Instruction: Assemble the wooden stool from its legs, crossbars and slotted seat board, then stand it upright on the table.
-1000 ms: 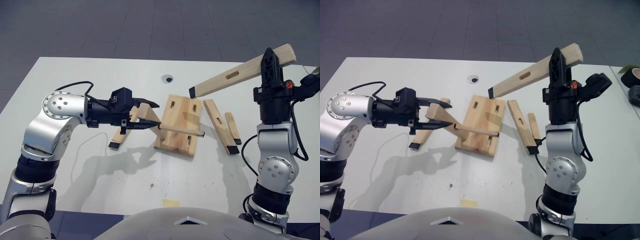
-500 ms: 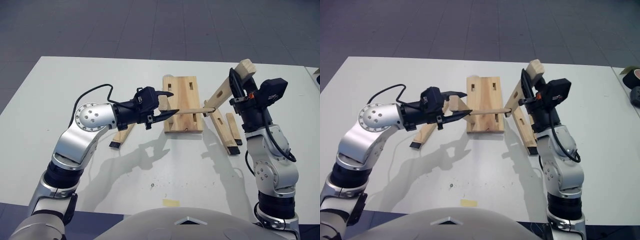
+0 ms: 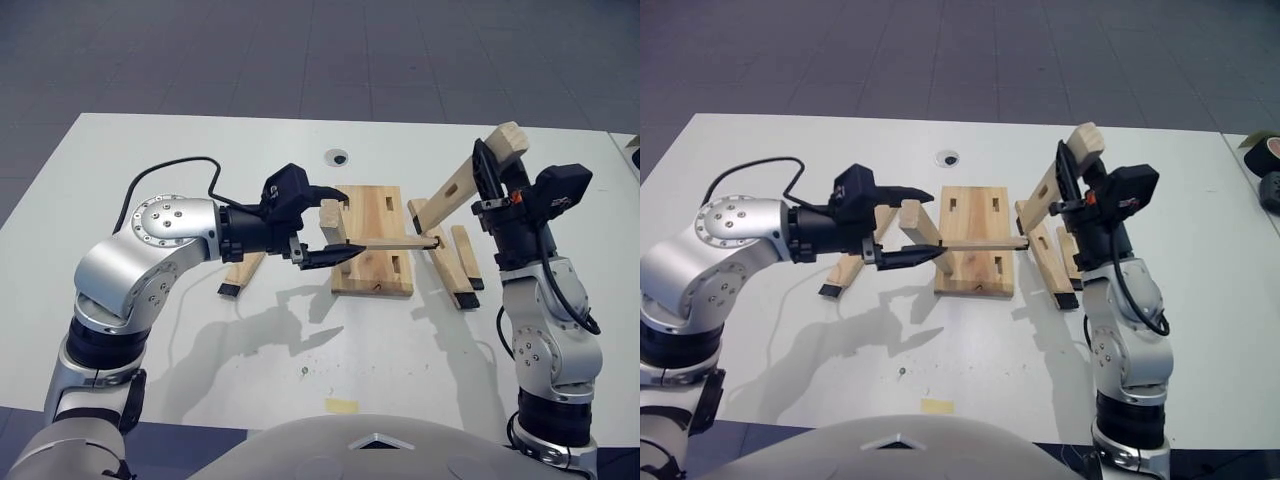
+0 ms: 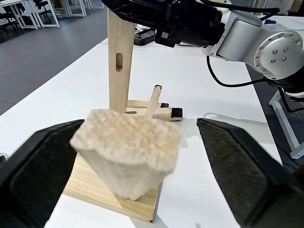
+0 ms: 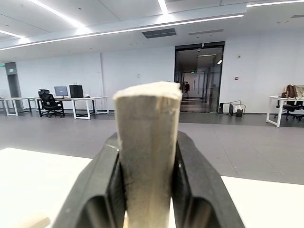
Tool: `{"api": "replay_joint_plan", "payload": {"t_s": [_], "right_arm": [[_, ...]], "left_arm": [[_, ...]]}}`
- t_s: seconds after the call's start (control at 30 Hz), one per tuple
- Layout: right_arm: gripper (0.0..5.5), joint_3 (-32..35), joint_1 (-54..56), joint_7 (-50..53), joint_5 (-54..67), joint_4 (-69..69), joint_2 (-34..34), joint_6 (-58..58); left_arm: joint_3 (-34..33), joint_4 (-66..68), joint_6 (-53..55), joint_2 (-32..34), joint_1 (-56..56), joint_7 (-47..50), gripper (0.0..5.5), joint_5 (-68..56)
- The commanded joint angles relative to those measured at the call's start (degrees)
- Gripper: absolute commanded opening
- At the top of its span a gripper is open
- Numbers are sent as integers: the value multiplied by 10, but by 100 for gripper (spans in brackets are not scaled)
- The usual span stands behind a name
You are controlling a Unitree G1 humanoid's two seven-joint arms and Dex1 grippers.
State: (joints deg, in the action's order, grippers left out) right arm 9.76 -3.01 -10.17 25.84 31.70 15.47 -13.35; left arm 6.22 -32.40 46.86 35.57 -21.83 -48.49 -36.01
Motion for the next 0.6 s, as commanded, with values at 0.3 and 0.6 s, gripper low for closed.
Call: {"api": "replay_joint_plan", "payload": {"t_s": [0.3, 0.6], "right_arm": [[101, 35, 26, -17, 11, -19, 12, -7], [101, 52, 52, -58, 21, -47, 44, -10]], "left_arm": [[41, -61, -37, 9, 28, -29, 540, -16], [73, -52, -68, -12, 33, 50, 540, 60]]}}
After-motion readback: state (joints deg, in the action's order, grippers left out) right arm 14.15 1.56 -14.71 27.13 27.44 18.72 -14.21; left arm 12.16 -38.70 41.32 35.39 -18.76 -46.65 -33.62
